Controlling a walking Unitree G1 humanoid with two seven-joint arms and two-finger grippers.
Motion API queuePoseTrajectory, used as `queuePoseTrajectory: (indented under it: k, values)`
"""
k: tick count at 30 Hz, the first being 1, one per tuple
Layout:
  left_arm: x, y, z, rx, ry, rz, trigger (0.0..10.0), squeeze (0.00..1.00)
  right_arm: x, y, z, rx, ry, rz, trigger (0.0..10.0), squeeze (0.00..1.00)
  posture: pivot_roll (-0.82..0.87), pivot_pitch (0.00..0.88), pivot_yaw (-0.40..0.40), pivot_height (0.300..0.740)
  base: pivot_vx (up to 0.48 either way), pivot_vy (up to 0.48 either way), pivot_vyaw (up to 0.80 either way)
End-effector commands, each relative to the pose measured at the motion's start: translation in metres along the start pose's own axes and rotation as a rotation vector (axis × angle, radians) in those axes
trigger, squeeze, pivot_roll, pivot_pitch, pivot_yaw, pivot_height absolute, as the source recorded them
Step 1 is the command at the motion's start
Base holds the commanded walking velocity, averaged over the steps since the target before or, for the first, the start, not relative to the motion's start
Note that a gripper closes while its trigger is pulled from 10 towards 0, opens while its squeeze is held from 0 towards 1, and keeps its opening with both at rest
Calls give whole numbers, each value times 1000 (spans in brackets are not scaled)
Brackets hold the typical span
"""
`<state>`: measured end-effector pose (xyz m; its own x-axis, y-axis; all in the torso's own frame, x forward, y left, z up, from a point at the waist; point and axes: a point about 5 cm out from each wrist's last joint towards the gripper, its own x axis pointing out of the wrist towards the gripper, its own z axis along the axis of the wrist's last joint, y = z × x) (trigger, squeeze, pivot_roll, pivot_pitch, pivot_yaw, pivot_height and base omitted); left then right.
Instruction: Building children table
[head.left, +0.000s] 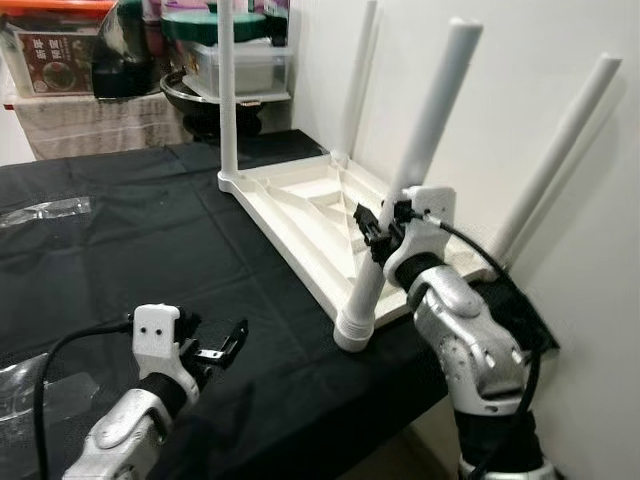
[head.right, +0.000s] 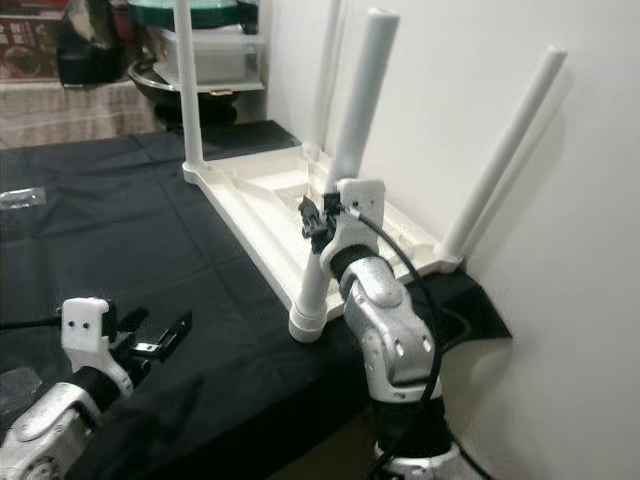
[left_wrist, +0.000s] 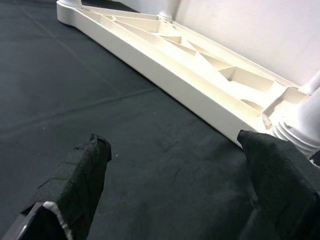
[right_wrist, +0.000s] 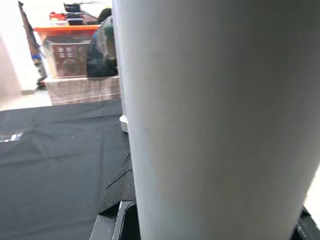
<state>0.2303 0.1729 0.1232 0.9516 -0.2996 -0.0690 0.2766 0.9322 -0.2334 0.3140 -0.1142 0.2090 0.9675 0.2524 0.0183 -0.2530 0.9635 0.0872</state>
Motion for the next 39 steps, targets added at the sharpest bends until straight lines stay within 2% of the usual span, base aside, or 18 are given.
queuePoseTrajectory:
  k: [1,7,13,33,35,38,39]
  values:
    - [-1,-1,-3,6,7,3,10000,0,-3,-11,-56,54,267,-21,10000,0,44,0,-102,740,0,0,0]
    - [-1,-1,-3,11,14,-6,10000,0,-2,-10,-53,51,256,20,10000,0,42,0,-100,740,0,0,0]
    - [-1,-3,-3,12,15,-13,10000,0,-4,-7,-54,60,257,44,10000,0,41,0,-97,740,0,-415,0]
    - [-4,-4,-7,22,34,-17,10000,0,-3,-1,-53,53,255,105,10000,0,43,0,-98,740,0,0,0]
    - [-4,-2,-8,23,38,-11,10000,0,-4,-1,-53,49,252,134,10000,0,44,0,-98,740,0,0,0]
    - [-4,-1,-8,21,40,-10,10000,0,-6,4,-50,18,247,255,10000,0,42,0,-94,740,0,0,0]
    - [-4,-1,-8,21,40,-10,10000,0,-6,4,-50,18,247,255,10000,0,42,0,-94,740,0,0,0]
